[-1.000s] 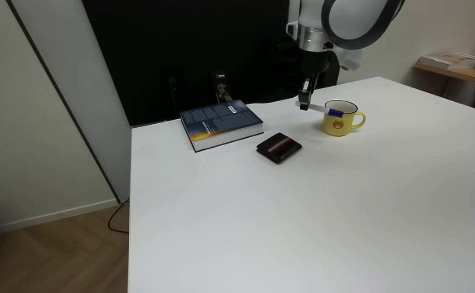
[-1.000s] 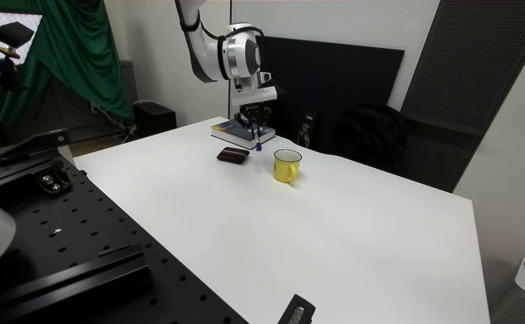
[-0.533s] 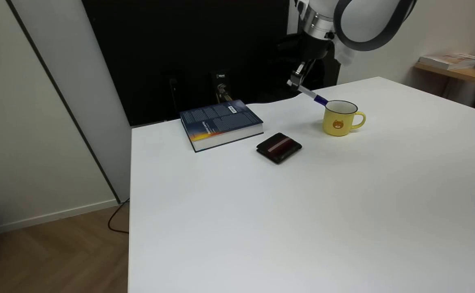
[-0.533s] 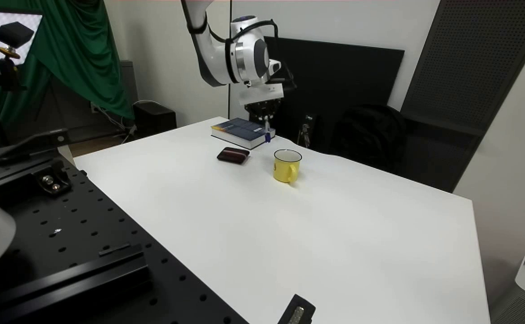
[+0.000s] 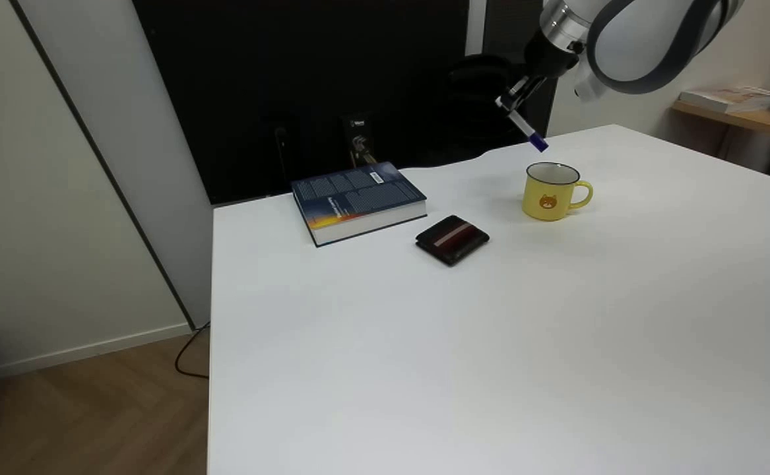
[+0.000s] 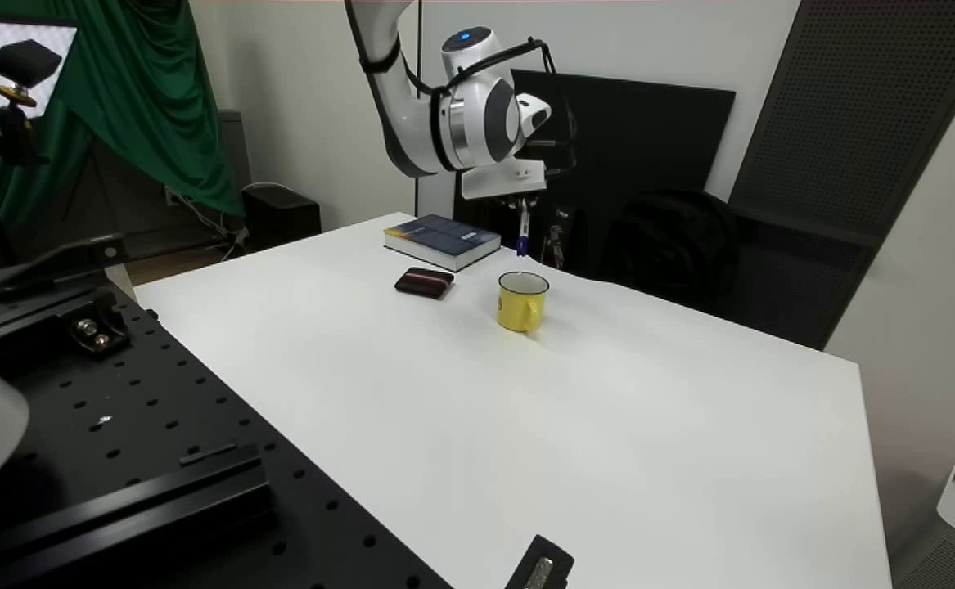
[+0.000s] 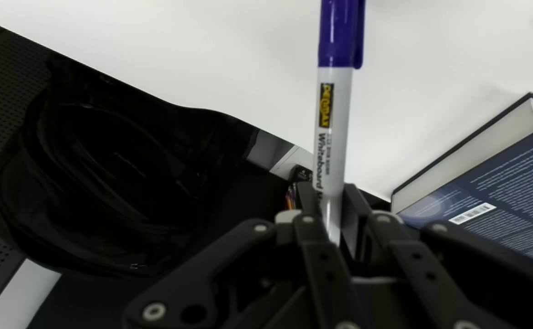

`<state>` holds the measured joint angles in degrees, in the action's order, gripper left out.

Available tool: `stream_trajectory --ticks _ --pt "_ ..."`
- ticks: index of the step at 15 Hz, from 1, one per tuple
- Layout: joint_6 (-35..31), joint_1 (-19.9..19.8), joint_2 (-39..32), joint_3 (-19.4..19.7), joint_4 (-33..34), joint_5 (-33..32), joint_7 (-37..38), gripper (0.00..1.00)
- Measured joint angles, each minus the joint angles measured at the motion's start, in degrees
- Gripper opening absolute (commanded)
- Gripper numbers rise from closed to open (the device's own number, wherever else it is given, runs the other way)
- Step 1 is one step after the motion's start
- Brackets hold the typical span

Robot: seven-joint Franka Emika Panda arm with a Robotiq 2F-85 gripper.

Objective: Put the marker in the yellow mug

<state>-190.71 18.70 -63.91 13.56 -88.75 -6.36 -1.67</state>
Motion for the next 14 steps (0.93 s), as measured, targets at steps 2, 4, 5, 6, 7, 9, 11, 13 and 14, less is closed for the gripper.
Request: stream_trajectory --ticks 2,4,5,6,7,9,11,13,14 --pt "-4.7 1.4 0.0 1.7 -2.8 4.1 0.0 0.04" --pt "-8.6 3.4 0.0 3.4 -5.6 8.7 -0.1 0.04" --pt "-8.4 4.9 -0.1 4.4 -6.1 11.5 -0.3 0.04" --pt "-7.9 6.6 -0.1 5.6 -6.0 14.3 -0.4 0.04" --pt "-7.6 8.2 -0.2 6.7 -6.0 16.7 -0.4 0.04" --pt "-7.4 11.7 -0.3 8.9 -6.0 21.1 -0.4 0.04" --pt "-7.1 15.3 -0.9 11.7 -6.0 24.9 -0.4 0.04" --pt "-7.0 18.3 -2.1 13.9 -6.1 27.3 -0.3 0.04" --pt "-7.1 19.0 -2.5 14.2 -6.4 28.0 -0.3 0.04"
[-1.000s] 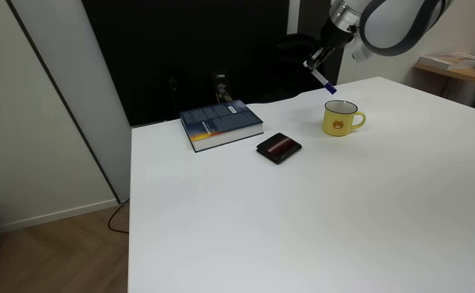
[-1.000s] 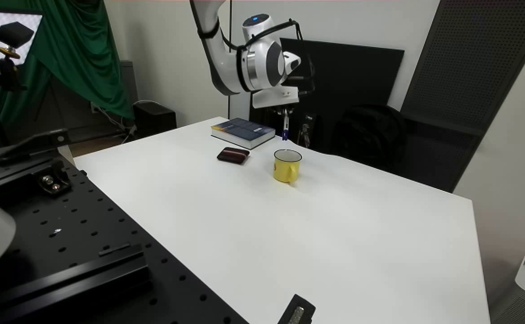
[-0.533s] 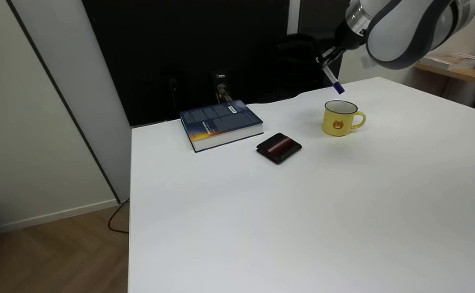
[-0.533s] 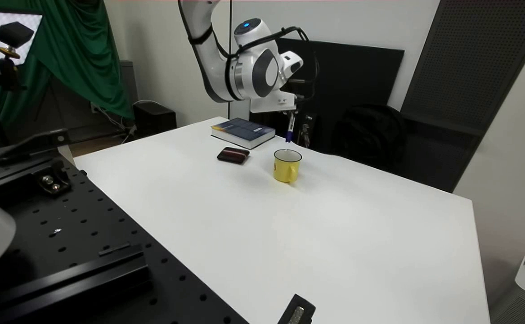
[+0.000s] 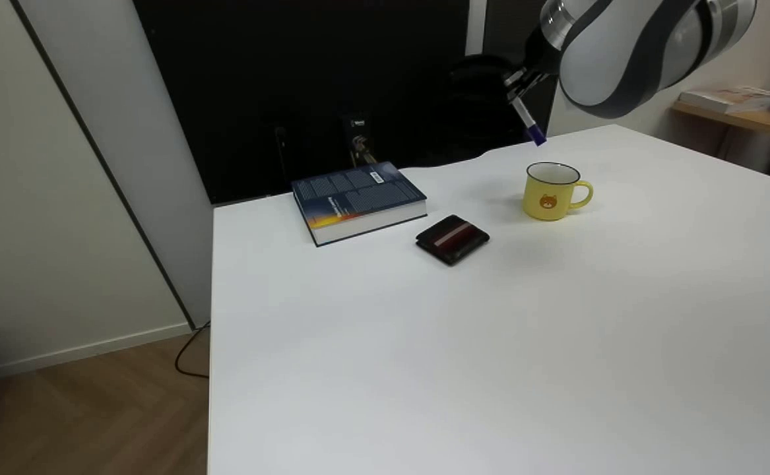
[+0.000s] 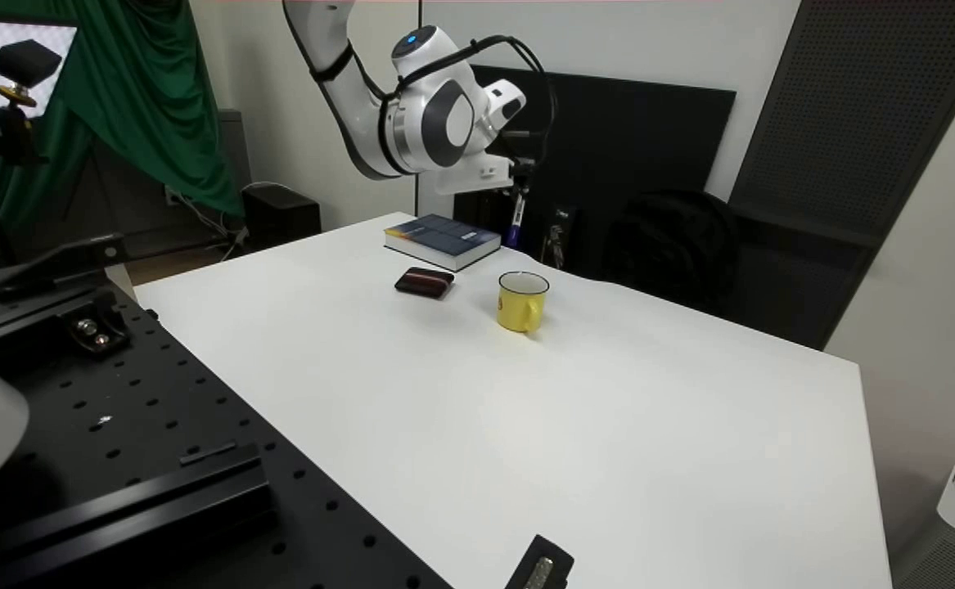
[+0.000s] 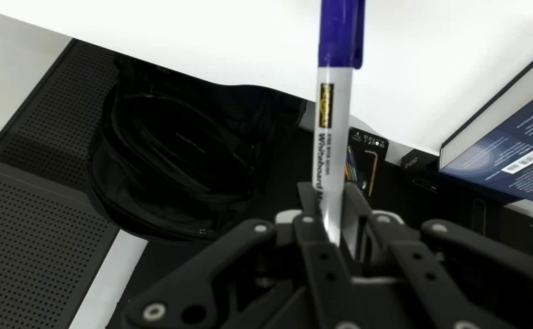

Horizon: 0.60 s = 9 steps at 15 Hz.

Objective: Put the marker in the yellow mug

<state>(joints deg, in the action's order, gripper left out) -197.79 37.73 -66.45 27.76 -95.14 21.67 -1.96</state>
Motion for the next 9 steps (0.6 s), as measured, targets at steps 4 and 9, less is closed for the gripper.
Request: stream_trajectory --ticks 4,9 --pt "0.0 0.6 -2.0 0.1 -0.6 0.9 0.1 0.04" --pt "0.0 0.2 -3.6 0.6 -1.4 0.9 0.1 0.04"
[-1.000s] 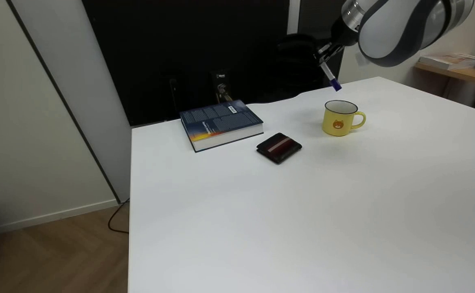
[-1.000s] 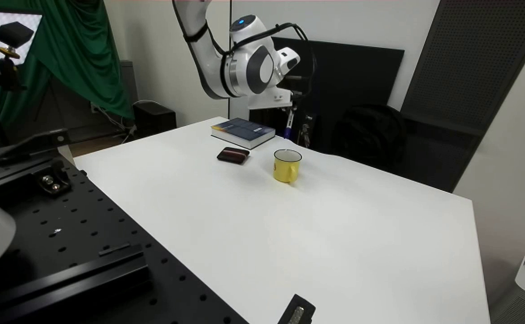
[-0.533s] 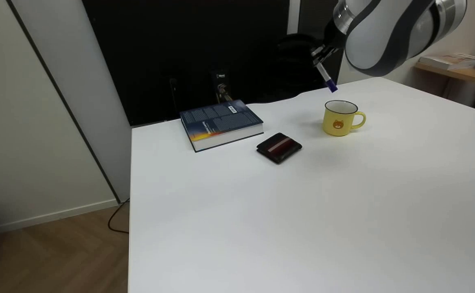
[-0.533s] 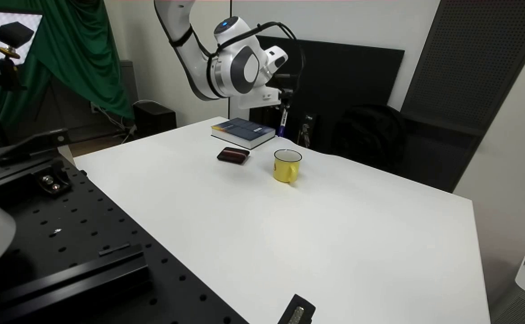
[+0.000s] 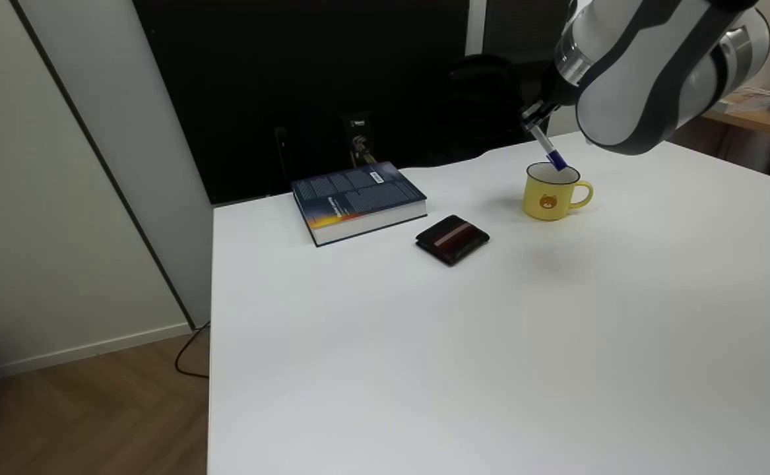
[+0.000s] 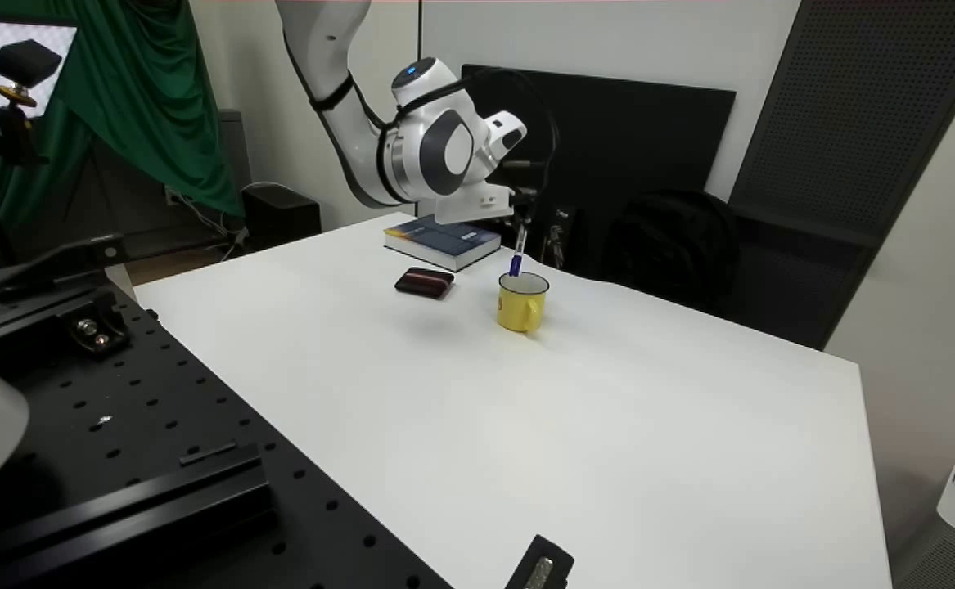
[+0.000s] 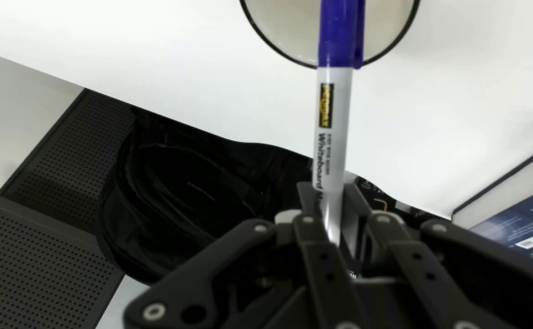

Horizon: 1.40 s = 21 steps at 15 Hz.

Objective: Put the marker in the yellow mug

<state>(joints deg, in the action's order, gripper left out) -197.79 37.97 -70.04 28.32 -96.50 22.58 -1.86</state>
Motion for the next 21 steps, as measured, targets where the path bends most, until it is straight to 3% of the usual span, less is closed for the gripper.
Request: stream_trajectory --ticks 21 --pt "0.0 5.0 -7.1 4.9 0.6 7.7 3.0 0.04"
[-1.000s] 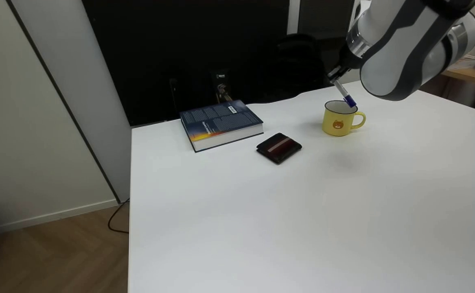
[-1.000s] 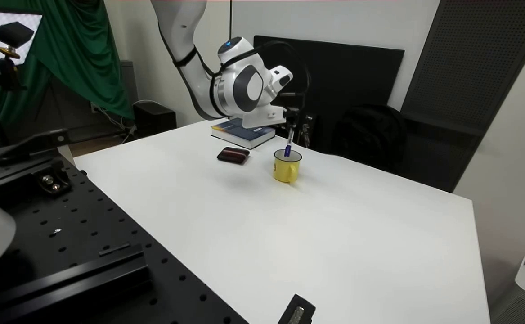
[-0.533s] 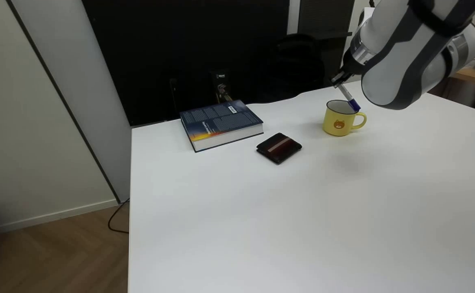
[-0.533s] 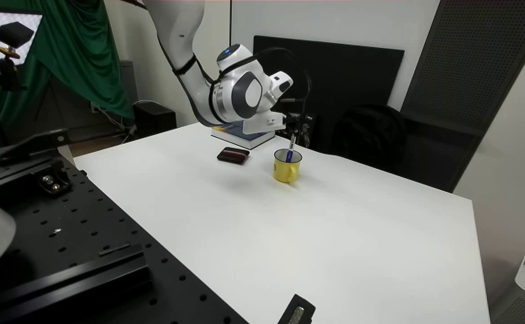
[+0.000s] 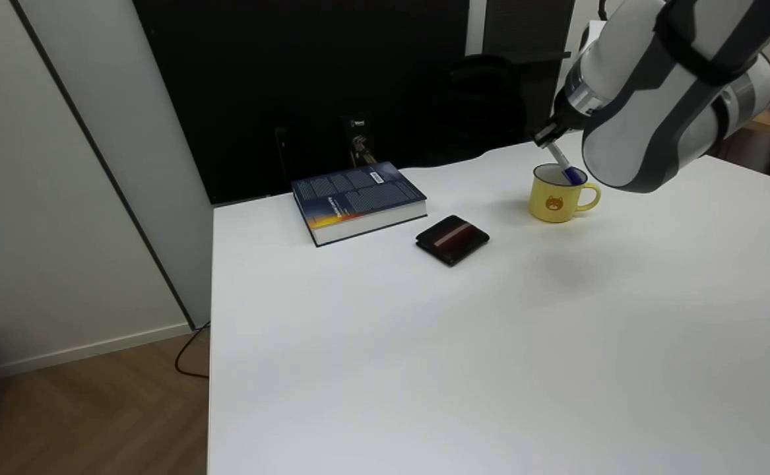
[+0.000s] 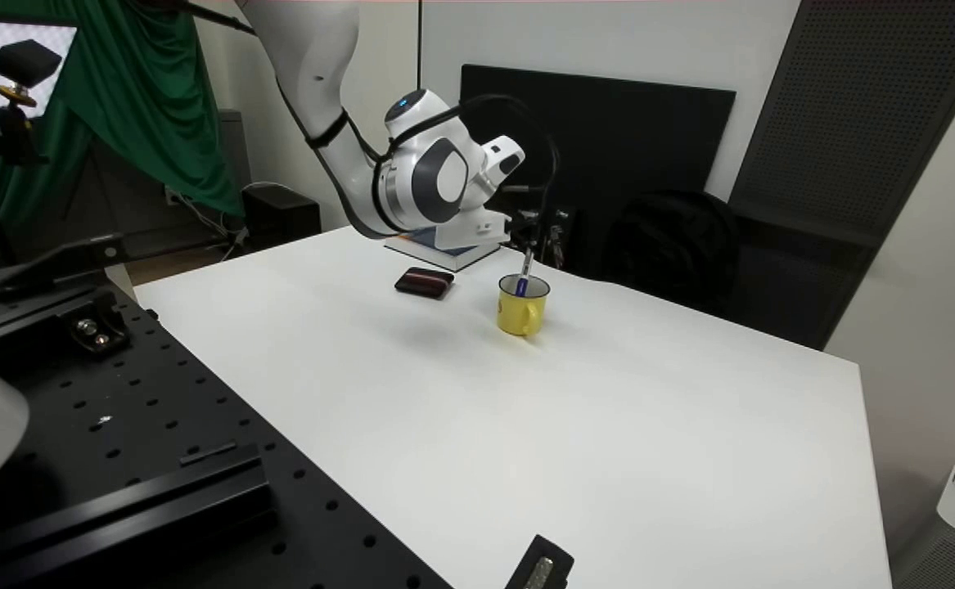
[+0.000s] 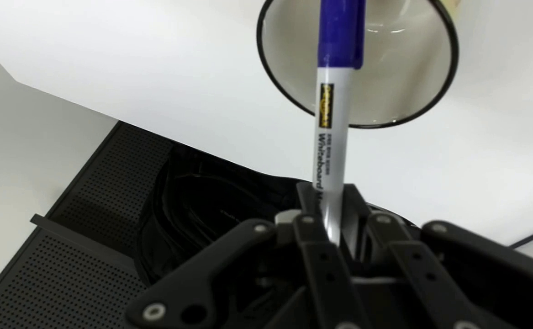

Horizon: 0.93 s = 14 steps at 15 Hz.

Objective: Put the marker in the yellow mug

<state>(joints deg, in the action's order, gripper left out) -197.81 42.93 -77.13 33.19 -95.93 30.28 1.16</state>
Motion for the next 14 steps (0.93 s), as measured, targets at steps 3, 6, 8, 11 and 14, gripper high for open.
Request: stream_trajectory --ticks 3,6,8,11,14 --pt "0.0 1.8 -1.5 1.9 0.1 3.1 1.7 0.04" --pt "0.0 3.5 -3.1 3.5 0.0 5.7 3.2 0.04" --pt "0.0 4.4 -4.0 4.2 -0.3 6.7 4.1 0.14" --pt "0.0 5.4 -5.0 4.6 -0.7 7.2 5.2 0.49" --pt "0.0 5.8 -5.5 4.6 -1.1 7.4 5.6 0.69"
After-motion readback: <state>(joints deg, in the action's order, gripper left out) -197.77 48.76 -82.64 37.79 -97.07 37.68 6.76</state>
